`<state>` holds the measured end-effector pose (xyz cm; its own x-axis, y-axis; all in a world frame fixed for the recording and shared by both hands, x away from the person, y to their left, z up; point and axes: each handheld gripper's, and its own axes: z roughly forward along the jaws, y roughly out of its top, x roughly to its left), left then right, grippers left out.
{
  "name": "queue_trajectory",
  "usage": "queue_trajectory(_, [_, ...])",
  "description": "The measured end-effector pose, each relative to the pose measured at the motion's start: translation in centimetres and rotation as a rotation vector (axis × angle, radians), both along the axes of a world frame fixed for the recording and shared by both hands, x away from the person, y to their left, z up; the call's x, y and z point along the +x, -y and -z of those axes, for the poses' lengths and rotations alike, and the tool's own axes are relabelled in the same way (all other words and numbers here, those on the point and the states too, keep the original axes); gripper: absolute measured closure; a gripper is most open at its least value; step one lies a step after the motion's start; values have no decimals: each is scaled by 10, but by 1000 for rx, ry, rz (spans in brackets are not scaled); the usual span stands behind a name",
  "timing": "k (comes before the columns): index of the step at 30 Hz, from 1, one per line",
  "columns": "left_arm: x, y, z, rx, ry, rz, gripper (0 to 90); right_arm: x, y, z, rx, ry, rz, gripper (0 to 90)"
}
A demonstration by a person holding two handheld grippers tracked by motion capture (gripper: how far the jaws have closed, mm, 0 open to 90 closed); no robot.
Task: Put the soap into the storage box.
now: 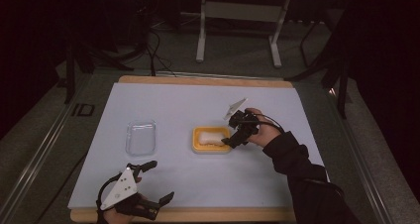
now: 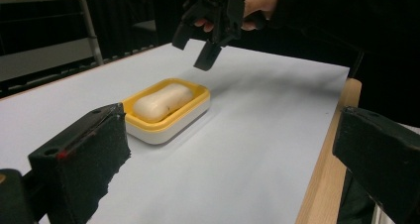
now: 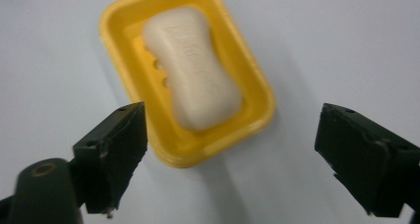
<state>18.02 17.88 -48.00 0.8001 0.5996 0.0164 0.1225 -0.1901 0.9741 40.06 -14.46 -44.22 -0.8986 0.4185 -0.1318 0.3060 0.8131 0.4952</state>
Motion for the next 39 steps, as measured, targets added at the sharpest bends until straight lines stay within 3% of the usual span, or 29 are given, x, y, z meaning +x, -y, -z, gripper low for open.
queue_trajectory(1, [0,0,0,-1,0,0,12,-2,4,0,25,20,58,138])
queue_trajectory(7, [0,0,0,1,0,1,12,-12,16,1,83,53,168,139])
queue_trajectory(13, [-1,0,0,3,1,-1,12,-24,32,2,154,107,214,137])
queue_trajectory(18, [0,0,0,6,0,1,12,-34,42,4,205,109,256,136])
queue_trajectory(23, [-1,0,0,4,0,1,12,-47,54,9,248,142,299,137])
queue_trajectory(27, [-1,0,0,7,0,1,12,-57,62,14,250,169,327,137])
queue_trajectory(33, [-1,0,0,7,-1,1,12,-70,74,18,276,156,373,137])
queue_trajectory(39, [-1,0,0,9,-1,3,12,-79,83,19,266,168,391,137])
